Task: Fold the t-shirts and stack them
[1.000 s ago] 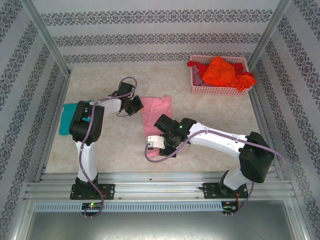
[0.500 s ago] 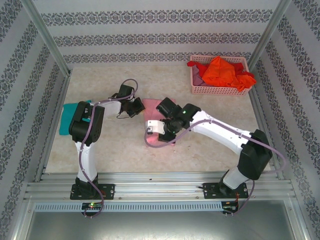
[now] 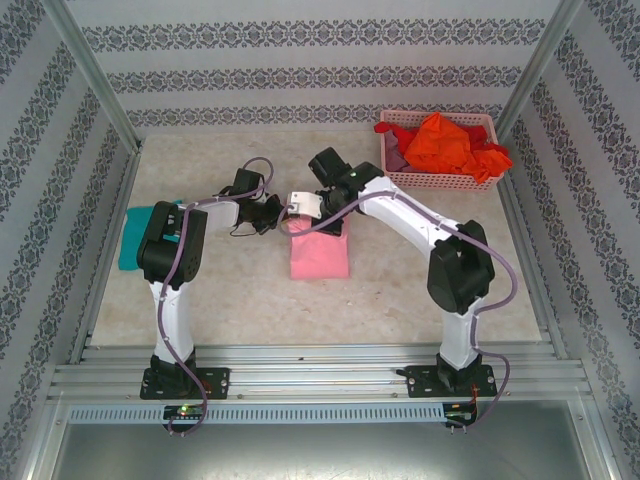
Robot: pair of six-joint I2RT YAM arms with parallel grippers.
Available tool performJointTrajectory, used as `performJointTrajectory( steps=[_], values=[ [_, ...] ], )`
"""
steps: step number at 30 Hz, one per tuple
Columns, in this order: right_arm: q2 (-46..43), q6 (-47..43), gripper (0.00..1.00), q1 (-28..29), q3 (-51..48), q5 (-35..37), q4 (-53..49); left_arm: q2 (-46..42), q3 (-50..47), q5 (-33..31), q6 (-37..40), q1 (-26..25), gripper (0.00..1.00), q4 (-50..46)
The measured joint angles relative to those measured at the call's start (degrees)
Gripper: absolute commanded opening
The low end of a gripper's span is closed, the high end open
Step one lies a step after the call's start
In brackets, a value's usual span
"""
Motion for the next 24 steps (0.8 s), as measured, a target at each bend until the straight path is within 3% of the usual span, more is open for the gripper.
performJointTrajectory(
  steps=[15, 24],
  values=[
    [12.39, -1.77, 0.0, -2.58, 15.58, 2.23, -1.05, 1.09, 1.81, 2.4, 2.43, 0.68, 0.0, -2.21],
    [16.98, -1.46, 0.01, -3.23, 18.38, 4.17, 0.76, 1.14, 1.84, 2.56, 2.73, 0.68, 0.0, -2.21]
  ],
)
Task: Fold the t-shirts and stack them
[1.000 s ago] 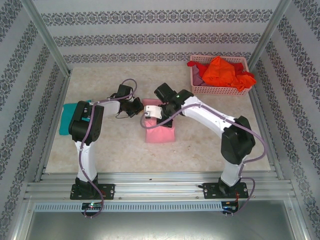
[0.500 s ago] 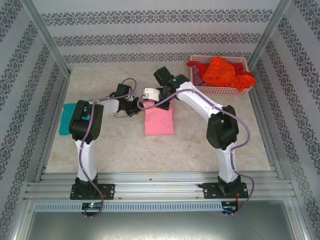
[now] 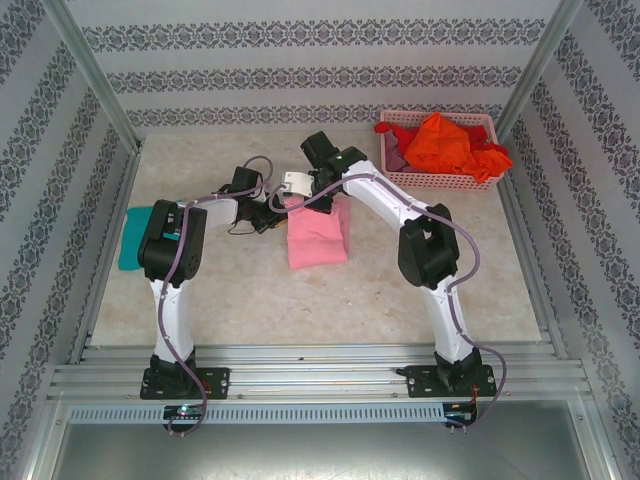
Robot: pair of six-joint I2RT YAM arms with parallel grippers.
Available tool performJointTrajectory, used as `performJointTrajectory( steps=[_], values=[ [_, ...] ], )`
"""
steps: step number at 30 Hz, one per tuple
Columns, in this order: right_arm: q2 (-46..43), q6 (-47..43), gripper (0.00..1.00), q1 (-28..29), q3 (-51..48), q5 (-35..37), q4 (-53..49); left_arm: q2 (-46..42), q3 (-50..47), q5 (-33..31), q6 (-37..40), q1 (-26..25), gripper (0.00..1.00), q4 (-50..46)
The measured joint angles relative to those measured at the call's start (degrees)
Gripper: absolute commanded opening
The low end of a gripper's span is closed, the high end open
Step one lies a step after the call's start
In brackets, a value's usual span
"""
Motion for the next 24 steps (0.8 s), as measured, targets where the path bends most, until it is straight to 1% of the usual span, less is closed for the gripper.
performJointTrajectory(
  steps=[11, 12, 14, 15, 17, 18, 20, 22, 24],
  values=[
    [5.81, 1.62, 0.02, -1.2, 1.97, 2.43, 3.67, 0.0, 0.0, 0.0, 0.09, 0.0, 0.0, 0.0],
    [6.29, 1.79, 0.05, -1.2, 2.36, 2.56, 3.78, 0.0, 0.0, 0.0, 0.09, 0.0, 0.0, 0.0],
    [7.37, 2.27, 0.19, -1.18, 3.39, 2.91, 4.0, 0.0, 0.0, 0.0, 0.09, 0.0, 0.0, 0.0],
    [7.74, 2.45, 0.23, -1.18, 3.76, 3.26, 4.15, 0.0, 0.0, 0.0, 0.09, 0.0, 0.0, 0.0],
    [8.02, 3.54, 0.42, -1.18, 4.02, 4.33, 4.83, 0.0, 0.0, 0.0, 0.09, 0.0, 0.0, 0.0],
    [8.02, 3.85, 0.5, -1.2, 4.02, 4.9, 5.27, -0.02, 0.0, 0.0, 0.09, 0.0, 0.0, 0.0],
    [7.87, 4.7, 0.56, -1.2, 3.98, 5.77, 6.19, -0.09, -0.02, -0.07, 0.09, 0.0, 0.01, -0.02],
    [7.02, 5.95, 0.63, -1.44, 3.02, 6.27, 7.58, -0.31, -0.28, -0.24, 0.07, 0.0, 0.06, 0.04],
    [5.05, 7.13, 0.66, -1.6, 0.57, 6.38, 9.25, -0.63, -0.74, -0.7, 0.04, -0.07, 0.1, 0.31]
  ],
)
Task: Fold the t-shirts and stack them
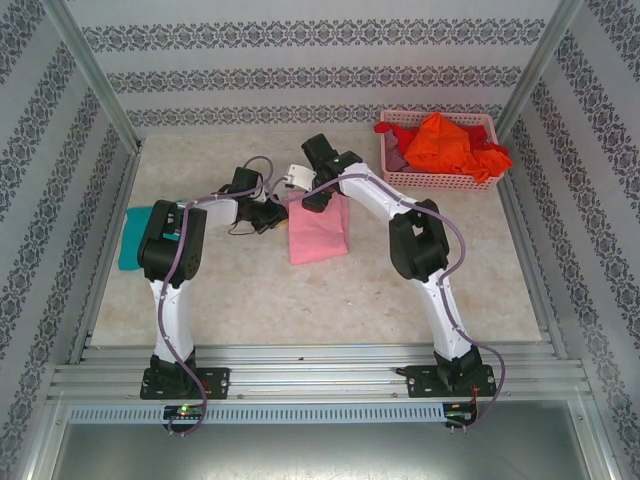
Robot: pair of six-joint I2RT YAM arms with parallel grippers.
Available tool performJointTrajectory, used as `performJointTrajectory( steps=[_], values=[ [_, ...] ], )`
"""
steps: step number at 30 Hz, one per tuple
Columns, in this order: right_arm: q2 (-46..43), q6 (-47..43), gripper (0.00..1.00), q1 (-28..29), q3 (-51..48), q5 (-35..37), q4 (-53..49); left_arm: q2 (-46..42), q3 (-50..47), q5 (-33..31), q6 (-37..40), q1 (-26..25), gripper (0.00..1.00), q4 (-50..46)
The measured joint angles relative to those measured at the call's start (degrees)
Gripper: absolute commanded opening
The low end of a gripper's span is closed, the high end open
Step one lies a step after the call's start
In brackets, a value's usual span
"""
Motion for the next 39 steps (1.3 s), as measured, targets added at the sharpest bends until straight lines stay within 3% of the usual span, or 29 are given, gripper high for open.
performJointTrajectory(
  steps=[6, 13, 16, 21, 28, 31, 35, 39],
  values=[
    [-13.0, 9.05, 0.69, -2.03, -15.26, -1.84, 10.78, -3.67, -4.22, -2.14, -1.14, 0.07, 0.29, 0.79],
    [-21.38, 32.89, 0.69, -7.37, -26.45, -6.4, 24.06, -11.21, -9.92, -7.17, -2.99, -0.24, 0.69, -1.05],
    [-21.07, 43.25, 0.68, -9.25, -29.79, -8.46, 26.49, -12.55, -8.59, -11.5, -2.47, -1.92, 0.78, -2.84],
    [-17.53, 55.89, 0.69, -10.82, -32.33, -10.47, 28.04, -10.16, -1.07, -16.26, -1.31, -6.03, 0.73, -6.32],
    [-11.15, 63.21, 0.69, -10.8, -32.35, -14.23, 29.05, -2.27, 5.62, -17.42, -1.29, -6.71, 0.49, -8.92],
    [-9.29, 65.0, 0.64, -10.8, -32.35, -15.74, 29.2, -1.57, 6.32, -16.98, -1.51, -6.73, 0.42, -9.05],
    [-8.66, 66.9, 0.6, -10.88, -32.09, -17.81, 30.34, -1.2, 6.82, -15.67, -2.14, -6.73, 0.39, -8.98],
    [-8.07, 68.48, 0.48, -10.43, -32.09, -19.85, 31.01, -0.09, 7.1, -14.78, -2.93, -6.71, 0.33, -8.74]
  ],
)
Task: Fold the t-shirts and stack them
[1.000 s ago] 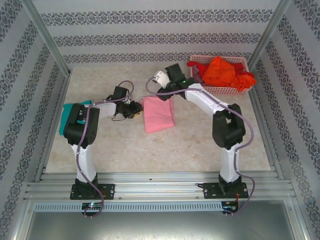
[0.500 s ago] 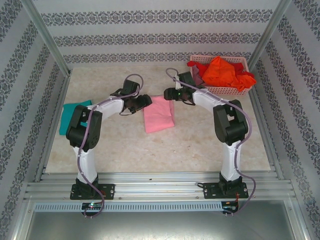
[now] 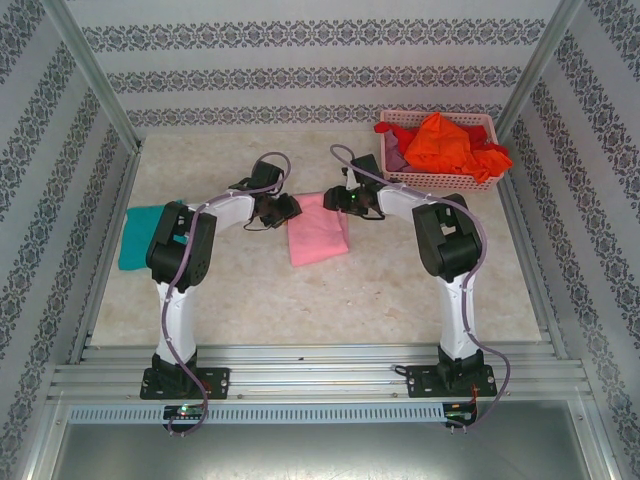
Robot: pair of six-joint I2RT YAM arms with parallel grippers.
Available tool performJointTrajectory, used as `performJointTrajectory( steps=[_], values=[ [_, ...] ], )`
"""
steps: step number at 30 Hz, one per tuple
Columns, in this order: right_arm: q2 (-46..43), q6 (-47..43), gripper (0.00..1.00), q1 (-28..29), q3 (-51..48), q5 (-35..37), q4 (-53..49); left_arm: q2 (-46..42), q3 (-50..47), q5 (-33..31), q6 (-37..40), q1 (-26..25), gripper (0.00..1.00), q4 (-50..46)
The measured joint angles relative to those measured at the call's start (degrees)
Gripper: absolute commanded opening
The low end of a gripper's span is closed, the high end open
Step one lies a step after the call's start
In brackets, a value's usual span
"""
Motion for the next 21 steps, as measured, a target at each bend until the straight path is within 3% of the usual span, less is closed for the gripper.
performJointTrajectory(
  steps=[7, 11, 21],
  values=[
    [0.63, 2.29, 0.35, 0.0, -0.15, -5.42, 2.75, 0.79, 0.24, 1.57, -1.11, 0.0, 0.25, 1.49],
    [1.27, 4.42, 0.24, 0.0, -0.31, -8.76, 5.4, 1.05, 0.24, 2.16, -1.53, 0.09, 0.15, 1.88],
    [2.36, 8.92, 0.22, 0.15, -2.34, -12.37, 11.19, 0.59, -1.57, 4.17, -1.38, 2.05, 0.06, 3.54]
  ],
)
